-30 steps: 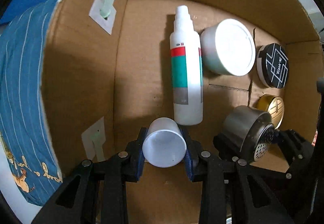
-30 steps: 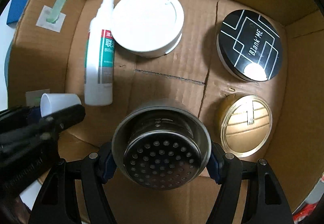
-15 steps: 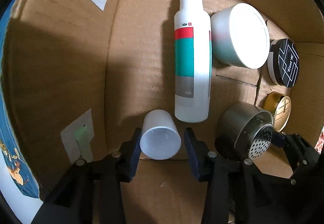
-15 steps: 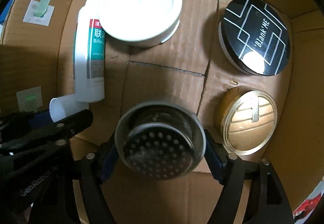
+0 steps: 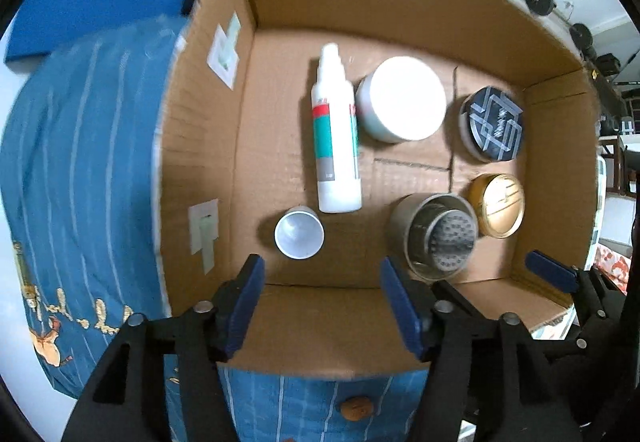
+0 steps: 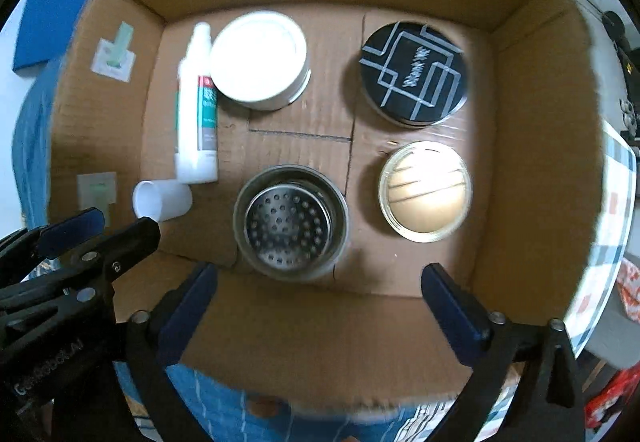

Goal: Organize rigid objects
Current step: 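Open both tools to release the cup and mesh tin, then lift, then move both tools back over the bed toward the walnut and earbud case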

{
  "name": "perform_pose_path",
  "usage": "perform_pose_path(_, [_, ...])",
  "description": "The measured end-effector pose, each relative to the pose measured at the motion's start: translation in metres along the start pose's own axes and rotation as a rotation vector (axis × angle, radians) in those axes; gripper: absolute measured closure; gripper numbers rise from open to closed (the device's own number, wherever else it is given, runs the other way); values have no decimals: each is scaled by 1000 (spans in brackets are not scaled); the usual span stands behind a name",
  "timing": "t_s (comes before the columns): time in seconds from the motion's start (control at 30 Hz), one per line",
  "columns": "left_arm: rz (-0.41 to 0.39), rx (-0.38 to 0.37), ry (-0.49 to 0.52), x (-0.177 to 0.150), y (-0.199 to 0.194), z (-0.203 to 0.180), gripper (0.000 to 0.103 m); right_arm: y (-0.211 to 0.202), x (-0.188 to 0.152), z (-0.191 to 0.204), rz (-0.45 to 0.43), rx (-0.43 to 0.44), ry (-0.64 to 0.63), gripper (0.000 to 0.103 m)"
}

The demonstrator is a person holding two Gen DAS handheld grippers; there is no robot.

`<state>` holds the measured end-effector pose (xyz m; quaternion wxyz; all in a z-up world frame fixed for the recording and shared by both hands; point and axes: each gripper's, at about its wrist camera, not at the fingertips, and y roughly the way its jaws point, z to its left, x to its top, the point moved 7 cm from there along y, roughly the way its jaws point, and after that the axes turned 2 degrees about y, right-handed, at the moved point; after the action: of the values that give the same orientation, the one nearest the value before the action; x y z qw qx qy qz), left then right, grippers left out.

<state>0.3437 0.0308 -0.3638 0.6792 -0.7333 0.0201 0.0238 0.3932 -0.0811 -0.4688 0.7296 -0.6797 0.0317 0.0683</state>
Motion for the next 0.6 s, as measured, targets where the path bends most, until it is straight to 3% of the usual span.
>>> perform_pose_path(0.13, [-82, -4, 2, -10, -24, -6, 20, -25, -9, -10, -56, -8, 18, 0])
perform_pose_path(0.23, [-134, -4, -8, -18, -44, -4, 10, -44, -17, -19, -101, -1, 30, 0])
perform_pose_path(0.4, [-225, -11, -24, -19, -88, -5, 10, -80, -43, -27, -178, 1, 28, 0])
perform_pose_path(0.6, [-344, 34, -25, -49, -137, -6, 10, -117, -77, -38, -242, 10, 30, 0])
